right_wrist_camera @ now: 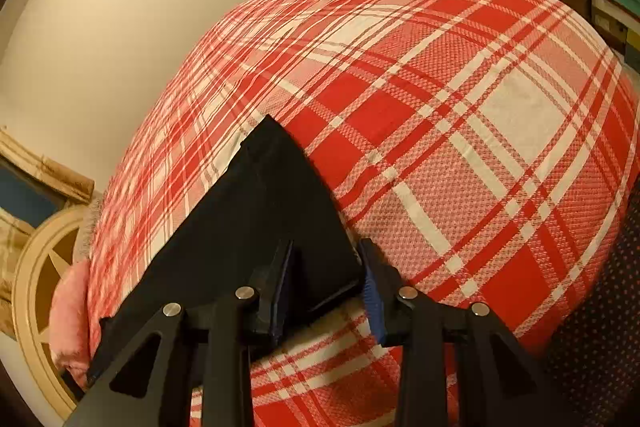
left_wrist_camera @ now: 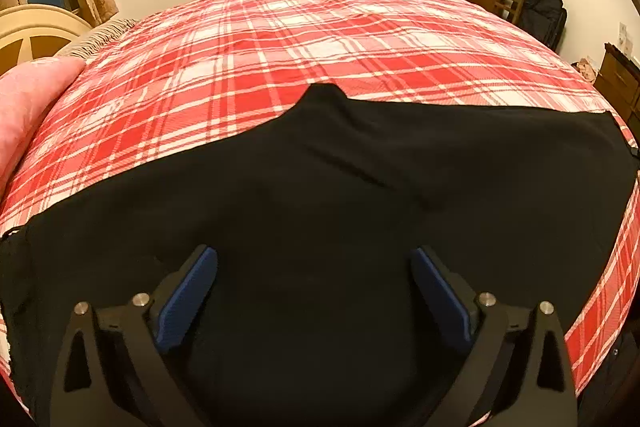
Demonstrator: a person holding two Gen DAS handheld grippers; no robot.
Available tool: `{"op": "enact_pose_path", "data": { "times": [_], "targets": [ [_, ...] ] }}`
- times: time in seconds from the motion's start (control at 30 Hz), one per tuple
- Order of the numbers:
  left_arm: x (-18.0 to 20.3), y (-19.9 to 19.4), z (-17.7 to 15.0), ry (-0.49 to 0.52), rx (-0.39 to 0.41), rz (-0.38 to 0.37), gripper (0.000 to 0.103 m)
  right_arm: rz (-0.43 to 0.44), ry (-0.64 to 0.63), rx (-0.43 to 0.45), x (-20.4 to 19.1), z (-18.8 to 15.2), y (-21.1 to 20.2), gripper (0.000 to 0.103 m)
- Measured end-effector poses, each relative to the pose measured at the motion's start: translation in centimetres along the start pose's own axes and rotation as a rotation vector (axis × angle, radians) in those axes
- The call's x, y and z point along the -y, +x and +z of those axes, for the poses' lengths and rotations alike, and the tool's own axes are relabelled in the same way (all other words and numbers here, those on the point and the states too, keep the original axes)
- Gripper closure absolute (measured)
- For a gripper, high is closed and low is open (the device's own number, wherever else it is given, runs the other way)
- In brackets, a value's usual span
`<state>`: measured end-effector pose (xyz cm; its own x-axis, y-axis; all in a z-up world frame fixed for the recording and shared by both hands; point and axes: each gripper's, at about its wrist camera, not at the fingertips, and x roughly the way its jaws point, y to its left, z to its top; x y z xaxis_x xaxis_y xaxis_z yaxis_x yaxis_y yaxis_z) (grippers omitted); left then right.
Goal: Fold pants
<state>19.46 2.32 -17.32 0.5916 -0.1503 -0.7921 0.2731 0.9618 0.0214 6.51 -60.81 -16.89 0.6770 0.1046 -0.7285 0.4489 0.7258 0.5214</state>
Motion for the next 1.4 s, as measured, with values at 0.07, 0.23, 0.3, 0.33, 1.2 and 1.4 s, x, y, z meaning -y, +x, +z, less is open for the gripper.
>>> {"op": "enact_pose_path", "data": {
  "times": [0.07, 0.23, 0.3, 0.33, 1.2, 1.4],
  "targets": [
    [0.0, 0.1, 0.0, -0.002, 0.002, 0.001, 0.002, -0.009, -0.011, -0.004, -0.2, 0.1, 0.2, 0.068],
    [0.1, 0.0, -0.1, -0.005, 0.008, -0.001, 0.001, -0.031, -0.058, -0.004, -1.0, 0.0, 0.3, 0.072],
    [0.2, 0.0, -0.1, -0.006, 0.008, 0.000, 0.001, -0.025, -0.057, -0.003, -1.0, 0.0, 0.3, 0.073],
    [0.2, 0.1, -0.1, -0.006, 0.008, 0.000, 0.000, -0.026, -0.058, -0.002, -1.0, 0.0, 0.3, 0.073],
    [-16.3, -1.9, -3.4, -0.186, 0.035, 0.245, 0.000, -0.027, -0.056, 0.069, -0.6, -1.2, -2.4, 0.071],
    [-17.2, -1.7, -2.9, -0.207, 0.035, 0.224, 0.000, -0.072, -0.069, 0.039, -0.4, -1.2, -2.1, 0.091]
  ]
}}
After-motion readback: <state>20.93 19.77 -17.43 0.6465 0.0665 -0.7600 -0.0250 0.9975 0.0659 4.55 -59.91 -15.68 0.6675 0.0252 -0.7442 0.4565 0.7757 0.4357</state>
